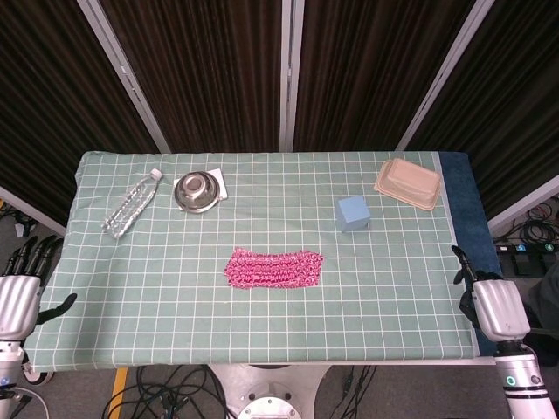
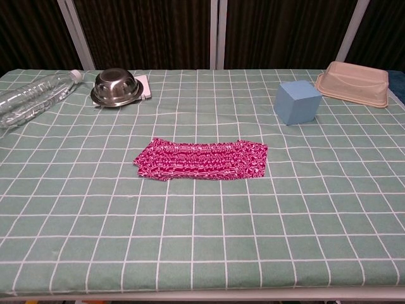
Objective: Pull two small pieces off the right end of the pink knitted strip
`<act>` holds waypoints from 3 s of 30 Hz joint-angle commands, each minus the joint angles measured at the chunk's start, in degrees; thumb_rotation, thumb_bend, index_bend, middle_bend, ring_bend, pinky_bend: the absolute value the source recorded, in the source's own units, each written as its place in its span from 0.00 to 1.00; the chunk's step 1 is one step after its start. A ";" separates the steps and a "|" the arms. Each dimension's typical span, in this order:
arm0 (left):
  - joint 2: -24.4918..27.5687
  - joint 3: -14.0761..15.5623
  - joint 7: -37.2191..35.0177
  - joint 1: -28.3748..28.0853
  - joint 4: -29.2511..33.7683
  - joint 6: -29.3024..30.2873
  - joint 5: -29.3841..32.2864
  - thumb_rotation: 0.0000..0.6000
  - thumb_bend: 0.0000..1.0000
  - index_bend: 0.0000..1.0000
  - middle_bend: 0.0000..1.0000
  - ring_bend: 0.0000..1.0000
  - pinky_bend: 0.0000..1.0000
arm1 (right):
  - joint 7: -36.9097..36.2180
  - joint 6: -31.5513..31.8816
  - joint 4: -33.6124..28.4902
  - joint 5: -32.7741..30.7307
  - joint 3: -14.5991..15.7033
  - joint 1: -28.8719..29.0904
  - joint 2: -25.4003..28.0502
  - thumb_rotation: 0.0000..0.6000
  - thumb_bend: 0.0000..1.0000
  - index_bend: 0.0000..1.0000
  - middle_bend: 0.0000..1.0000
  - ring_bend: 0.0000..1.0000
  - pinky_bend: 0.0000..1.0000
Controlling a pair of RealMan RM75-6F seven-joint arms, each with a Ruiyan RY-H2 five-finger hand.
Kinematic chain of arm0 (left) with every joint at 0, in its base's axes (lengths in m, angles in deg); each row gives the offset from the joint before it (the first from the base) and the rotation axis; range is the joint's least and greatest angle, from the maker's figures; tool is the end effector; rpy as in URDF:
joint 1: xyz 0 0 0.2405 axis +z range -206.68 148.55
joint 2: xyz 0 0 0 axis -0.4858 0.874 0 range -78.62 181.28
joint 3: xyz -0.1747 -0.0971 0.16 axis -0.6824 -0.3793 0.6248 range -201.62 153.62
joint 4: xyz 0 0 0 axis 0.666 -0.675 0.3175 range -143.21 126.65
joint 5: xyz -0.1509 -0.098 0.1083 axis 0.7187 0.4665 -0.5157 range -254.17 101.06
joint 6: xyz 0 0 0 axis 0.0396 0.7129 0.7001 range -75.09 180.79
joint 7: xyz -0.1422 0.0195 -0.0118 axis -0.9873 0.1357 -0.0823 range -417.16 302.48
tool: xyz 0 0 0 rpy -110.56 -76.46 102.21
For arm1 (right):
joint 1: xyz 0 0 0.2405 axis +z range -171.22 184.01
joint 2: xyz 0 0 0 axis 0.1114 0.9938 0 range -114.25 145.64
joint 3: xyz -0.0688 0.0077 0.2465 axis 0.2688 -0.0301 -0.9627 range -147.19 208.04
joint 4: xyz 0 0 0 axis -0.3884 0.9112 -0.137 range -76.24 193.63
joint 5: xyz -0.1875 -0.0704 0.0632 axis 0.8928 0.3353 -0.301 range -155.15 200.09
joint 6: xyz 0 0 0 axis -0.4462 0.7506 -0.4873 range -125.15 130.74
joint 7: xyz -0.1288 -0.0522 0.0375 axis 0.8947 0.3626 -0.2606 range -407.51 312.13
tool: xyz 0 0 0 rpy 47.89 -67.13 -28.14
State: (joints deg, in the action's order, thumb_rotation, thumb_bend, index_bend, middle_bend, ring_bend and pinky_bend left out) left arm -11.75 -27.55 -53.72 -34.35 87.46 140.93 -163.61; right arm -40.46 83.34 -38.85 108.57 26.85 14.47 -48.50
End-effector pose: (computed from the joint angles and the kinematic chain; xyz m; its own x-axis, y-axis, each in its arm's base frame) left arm -0.2928 0.1845 0.1672 0.4136 -0.0636 0.9082 0.9085 -0.0370 -0.4163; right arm -0.2839 -0.1977 0.1415 0.4304 -0.0494 0.9013 -0.9011 -0.0811 0.4259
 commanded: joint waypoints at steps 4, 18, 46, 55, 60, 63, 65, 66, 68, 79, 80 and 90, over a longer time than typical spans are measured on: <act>0.03 0.05 -0.43 0.10 -0.46 -0.11 0.22 1.00 0.19 0.09 0.08 0.00 0.14 | 3.19 -4.62 -0.15 0.29 0.97 2.47 -1.57 1.00 1.00 0.00 0.86 0.86 0.76; 0.47 0.09 -0.72 0.26 -0.41 0.39 -0.35 1.00 0.19 0.09 0.08 0.00 0.14 | 16.57 -25.63 -8.60 -11.50 -0.56 14.75 -4.85 1.00 1.00 0.02 0.88 0.87 0.76; 1.74 0.63 -3.44 0.87 -2.10 -0.07 0.05 1.00 0.19 0.09 0.08 0.00 0.14 | 36.07 -33.75 -2.94 -54.79 0.64 41.77 -17.68 1.00 1.00 0.00 0.88 0.87 0.76; 1.86 0.94 -5.50 1.47 -3.55 0.25 0.10 1.00 0.19 0.09 0.08 0.00 0.14 | 37.13 -32.79 -1.07 -60.07 2.53 46.22 -20.66 1.00 1.00 0.00 0.88 0.87 0.76; 2.15 0.80 -6.03 1.69 -3.78 0.63 0.14 1.00 0.19 0.09 0.08 0.00 0.14 | 36.55 -32.42 -0.41 -60.79 2.91 47.67 -21.65 1.00 1.00 0.00 0.88 0.87 0.76; 2.22 0.75 -6.25 1.76 -3.87 0.69 0.22 1.00 0.19 0.09 0.08 0.00 0.14 | 36.31 -32.32 -0.15 -61.39 3.27 48.42 -21.94 1.00 1.00 0.00 0.88 0.87 0.76; 2.20 0.74 -6.30 1.75 -3.93 0.60 0.28 1.00 0.19 0.09 0.08 0.00 0.14 | 36.16 -32.25 0.04 -61.78 3.56 48.88 -22.13 1.00 1.00 0.00 0.88 0.87 0.76; 2.19 0.73 -6.33 1.74 -3.95 0.56 0.31 1.00 0.19 0.09 0.08 0.00 0.14 | 36.05 -32.21 0.13 -61.89 3.66 49.04 -22.21 1.00 1.00 0.00 0.88 0.87 0.76; 1.91 0.21 -5.70 1.00 -3.47 -0.19 0.61 1.00 0.19 0.09 0.08 0.00 0.14 | 35.78 -32.22 0.33 -62.16 3.85 49.42 -22.35 1.00 1.00 0.00 0.88 0.87 0.76; 2.07 0.07 -4.94 1.02 -2.80 -0.22 0.92 1.00 0.19 0.10 0.08 0.00 0.14 | 34.77 -31.85 1.17 -62.59 4.83 50.95 -23.07 1.00 1.00 0.00 0.88 0.87 0.76; 2.07 0.08 -4.96 1.05 -2.84 -0.20 0.93 1.00 0.19 0.10 0.08 0.00 0.14 | 34.74 -31.85 1.30 -62.67 4.92 51.07 -23.14 1.00 1.00 0.00 0.88 0.87 0.76; 2.05 0.16 -4.97 1.06 -2.93 -0.29 0.85 1.00 0.19 0.10 0.08 0.00 0.14 | 34.83 -31.29 0.89 -64.46 6.36 52.15 -22.61 1.00 1.00 0.00 0.88 0.87 0.76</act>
State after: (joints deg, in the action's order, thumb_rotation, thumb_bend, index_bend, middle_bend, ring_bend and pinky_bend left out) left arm -9.70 -27.39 -58.69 -33.29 84.53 140.65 -162.78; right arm -5.61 51.99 -37.89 44.17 33.14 66.59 -71.17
